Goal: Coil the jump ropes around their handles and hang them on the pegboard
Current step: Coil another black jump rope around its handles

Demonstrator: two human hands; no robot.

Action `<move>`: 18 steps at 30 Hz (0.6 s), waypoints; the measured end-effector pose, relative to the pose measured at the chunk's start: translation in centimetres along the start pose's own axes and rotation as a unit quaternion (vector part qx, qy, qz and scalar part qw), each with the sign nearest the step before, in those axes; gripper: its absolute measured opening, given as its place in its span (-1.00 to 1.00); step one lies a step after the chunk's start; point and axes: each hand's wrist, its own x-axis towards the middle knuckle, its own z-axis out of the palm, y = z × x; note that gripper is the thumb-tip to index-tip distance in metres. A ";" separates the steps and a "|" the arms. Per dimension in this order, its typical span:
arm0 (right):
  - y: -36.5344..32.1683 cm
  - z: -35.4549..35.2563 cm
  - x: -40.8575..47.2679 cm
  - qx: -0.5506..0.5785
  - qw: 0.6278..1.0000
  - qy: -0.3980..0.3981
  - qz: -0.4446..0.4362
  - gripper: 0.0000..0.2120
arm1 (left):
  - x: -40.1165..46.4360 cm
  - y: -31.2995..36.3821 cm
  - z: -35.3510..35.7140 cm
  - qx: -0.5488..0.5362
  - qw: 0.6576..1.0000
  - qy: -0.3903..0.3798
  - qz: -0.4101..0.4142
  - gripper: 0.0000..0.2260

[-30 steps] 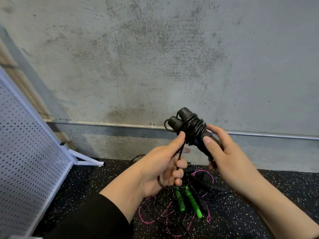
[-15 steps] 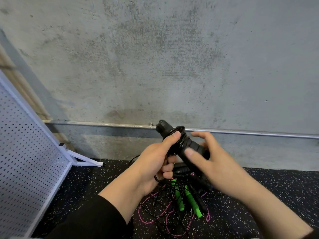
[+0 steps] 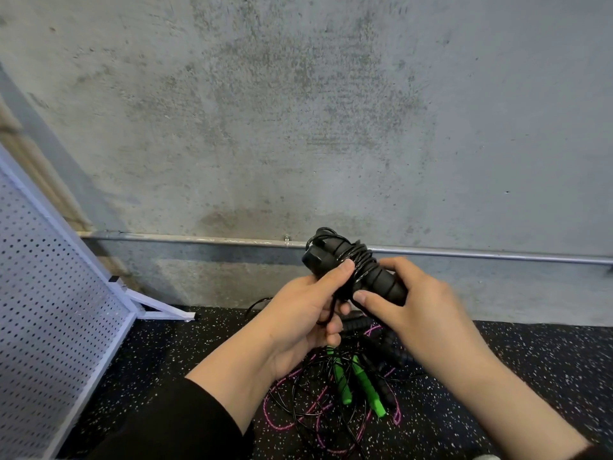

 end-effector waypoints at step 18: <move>-1.3 -0.2 0.4 0.470 0.867 -0.062 0.155 -0.61 | -0.2 0.5 0.1 0.074 0.994 0.007 0.081 -0.69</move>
